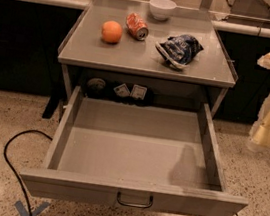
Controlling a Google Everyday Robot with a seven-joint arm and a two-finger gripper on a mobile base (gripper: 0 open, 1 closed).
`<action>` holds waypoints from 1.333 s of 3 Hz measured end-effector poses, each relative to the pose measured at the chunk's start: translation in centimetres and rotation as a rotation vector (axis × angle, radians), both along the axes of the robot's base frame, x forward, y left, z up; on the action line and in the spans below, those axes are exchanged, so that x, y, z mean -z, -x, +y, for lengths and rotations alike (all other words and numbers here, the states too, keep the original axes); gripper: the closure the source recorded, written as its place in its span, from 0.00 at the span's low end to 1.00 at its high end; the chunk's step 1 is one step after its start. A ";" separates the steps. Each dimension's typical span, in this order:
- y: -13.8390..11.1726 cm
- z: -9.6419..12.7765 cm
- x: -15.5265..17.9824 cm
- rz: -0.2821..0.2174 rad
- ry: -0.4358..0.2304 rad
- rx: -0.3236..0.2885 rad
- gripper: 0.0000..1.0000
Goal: Place blue chip bag into top drawer
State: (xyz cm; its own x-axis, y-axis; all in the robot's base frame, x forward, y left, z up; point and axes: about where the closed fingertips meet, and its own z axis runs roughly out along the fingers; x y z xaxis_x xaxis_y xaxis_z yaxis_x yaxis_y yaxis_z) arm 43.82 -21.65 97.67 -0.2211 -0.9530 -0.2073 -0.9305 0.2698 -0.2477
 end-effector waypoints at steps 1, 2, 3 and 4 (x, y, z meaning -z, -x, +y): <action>-0.1 0.0 -0.1 -0.005 0.001 0.000 0.00; -3.3 -0.1 -0.2 -0.073 0.046 -0.027 0.00; -9.5 -1.2 0.8 -0.142 0.103 -0.056 0.00; -16.0 -1.1 2.2 -0.181 0.116 -0.090 0.00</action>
Offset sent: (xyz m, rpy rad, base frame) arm 0.0833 -0.0042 0.0006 -0.1180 -0.1640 0.0695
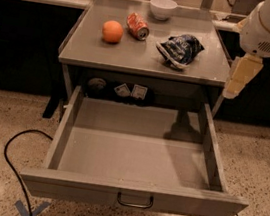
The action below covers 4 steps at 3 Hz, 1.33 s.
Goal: Place blue chip bag into top drawer
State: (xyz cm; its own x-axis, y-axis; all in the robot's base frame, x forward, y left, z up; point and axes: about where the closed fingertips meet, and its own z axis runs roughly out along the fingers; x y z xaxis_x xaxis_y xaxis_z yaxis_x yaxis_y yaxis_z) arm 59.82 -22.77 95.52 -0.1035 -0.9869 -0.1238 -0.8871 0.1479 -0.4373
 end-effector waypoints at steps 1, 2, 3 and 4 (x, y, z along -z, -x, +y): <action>-6.5 1.7 2.6 0.016 -0.002 -0.062 0.00; -6.5 1.7 2.6 0.015 -0.002 -0.062 0.00; -8.2 2.2 2.0 -0.029 0.000 -0.078 0.00; -11.2 4.0 1.7 -0.080 -0.012 -0.136 0.00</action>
Offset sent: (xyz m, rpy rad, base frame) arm 0.0473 0.0129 -0.0188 -0.0049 0.0150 0.0508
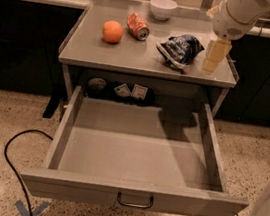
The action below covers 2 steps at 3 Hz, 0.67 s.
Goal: Place blue chip bag into top drawer
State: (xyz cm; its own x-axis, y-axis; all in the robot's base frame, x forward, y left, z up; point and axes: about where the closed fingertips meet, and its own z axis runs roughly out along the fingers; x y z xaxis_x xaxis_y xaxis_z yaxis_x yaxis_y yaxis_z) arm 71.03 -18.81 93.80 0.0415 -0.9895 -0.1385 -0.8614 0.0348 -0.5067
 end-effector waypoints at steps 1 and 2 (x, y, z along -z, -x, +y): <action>-2.9 2.1 0.9 0.006 -0.034 -0.101 0.00; -4.8 4.6 2.3 0.040 -0.055 -0.227 0.00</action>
Offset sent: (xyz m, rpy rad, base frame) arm 0.0884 0.0625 -0.0164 0.0768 0.0789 0.3854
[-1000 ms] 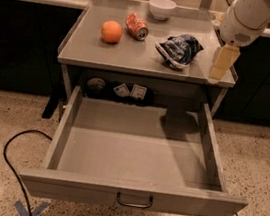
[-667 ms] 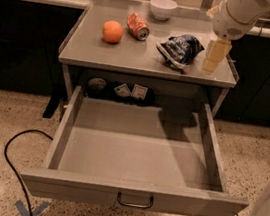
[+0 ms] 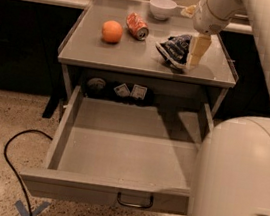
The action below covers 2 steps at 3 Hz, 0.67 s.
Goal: Place blue chip bag into top drawer
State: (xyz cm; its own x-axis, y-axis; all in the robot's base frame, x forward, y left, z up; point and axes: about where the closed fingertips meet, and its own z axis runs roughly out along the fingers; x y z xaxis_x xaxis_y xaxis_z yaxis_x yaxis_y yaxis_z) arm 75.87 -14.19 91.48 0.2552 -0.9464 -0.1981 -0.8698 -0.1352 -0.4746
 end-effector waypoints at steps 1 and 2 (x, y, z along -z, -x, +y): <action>-1.3 2.1 1.8 0.034 0.001 -0.094 0.00; -2.2 3.0 3.7 0.071 0.056 -0.117 0.00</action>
Offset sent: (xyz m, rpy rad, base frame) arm 0.0607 0.0240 -0.0341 -0.1444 0.1373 0.1453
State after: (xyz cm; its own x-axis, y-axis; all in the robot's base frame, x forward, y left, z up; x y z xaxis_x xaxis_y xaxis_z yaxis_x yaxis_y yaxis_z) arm 78.08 -11.19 87.75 0.3520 -0.9208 -0.1678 -0.8776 -0.2623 -0.4012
